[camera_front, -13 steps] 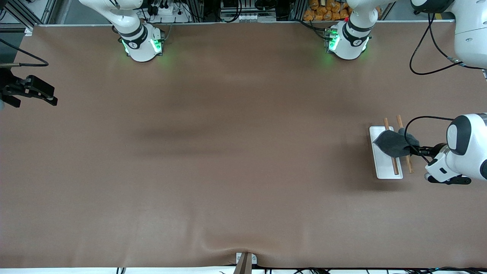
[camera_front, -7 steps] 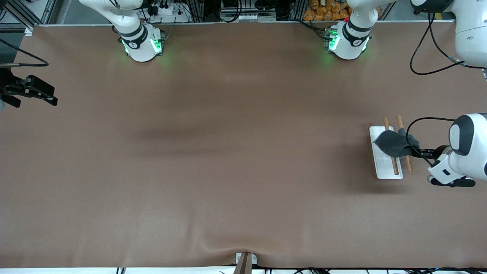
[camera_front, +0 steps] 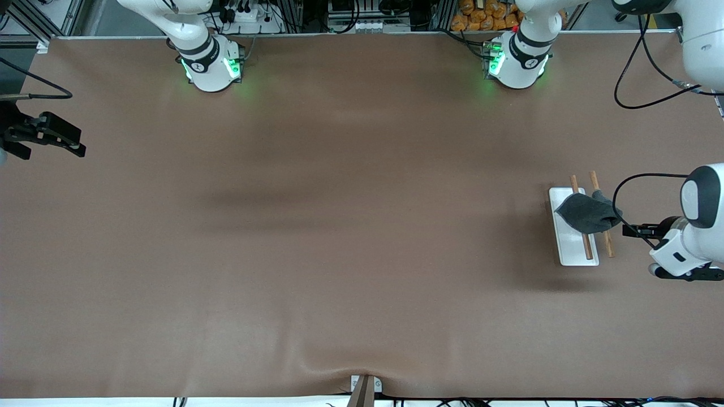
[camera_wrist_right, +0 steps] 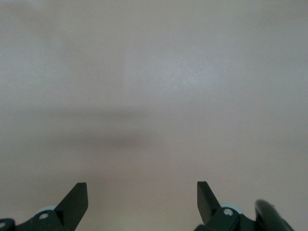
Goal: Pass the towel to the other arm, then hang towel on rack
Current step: 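Lower the towel over the wooden dowels with the left gripper, then open the left gripper to release the towel on the rack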
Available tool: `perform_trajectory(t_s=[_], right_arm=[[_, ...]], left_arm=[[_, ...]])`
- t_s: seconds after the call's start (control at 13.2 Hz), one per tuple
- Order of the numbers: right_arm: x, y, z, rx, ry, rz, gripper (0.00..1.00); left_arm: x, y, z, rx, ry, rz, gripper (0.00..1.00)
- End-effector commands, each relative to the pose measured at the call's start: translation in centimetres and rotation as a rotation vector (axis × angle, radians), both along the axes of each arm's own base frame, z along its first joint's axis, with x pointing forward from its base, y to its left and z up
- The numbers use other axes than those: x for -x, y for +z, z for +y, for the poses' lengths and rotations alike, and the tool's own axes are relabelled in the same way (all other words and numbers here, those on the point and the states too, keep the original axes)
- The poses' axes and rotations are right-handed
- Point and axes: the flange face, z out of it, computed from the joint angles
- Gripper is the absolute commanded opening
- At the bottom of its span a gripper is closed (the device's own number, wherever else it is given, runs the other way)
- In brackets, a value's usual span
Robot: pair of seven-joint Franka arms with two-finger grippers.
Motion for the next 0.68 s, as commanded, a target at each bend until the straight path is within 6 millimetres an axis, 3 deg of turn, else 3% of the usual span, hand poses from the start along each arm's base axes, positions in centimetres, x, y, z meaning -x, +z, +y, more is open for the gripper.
perform_trajectory(t_s=[0.0,0.15,0.45,0.61], right_arm=[[0.0,0.0,-0.1,-0.009,-0.006,0.006,1.00],[0.0,0.0,-0.1,-0.009,-0.006,0.004,1.00],[0.0,0.0,0.0,-0.011,-0.007,0.006,1.00],[0.0,0.1,-0.1,-0.011,-0.009,0.002,1.00]], left_arm=[[0.7,4.6,-0.8,0.061,0.017,-0.049,1.00],[1.3,7.4,-1.7,0.075,0.020,-0.060,1.00],[3.1,14.8,-5.6,0.098,-0.013,-0.112,1.00],[3.9,18.0,-6.6,0.097,-0.032,-0.159,1.00]])
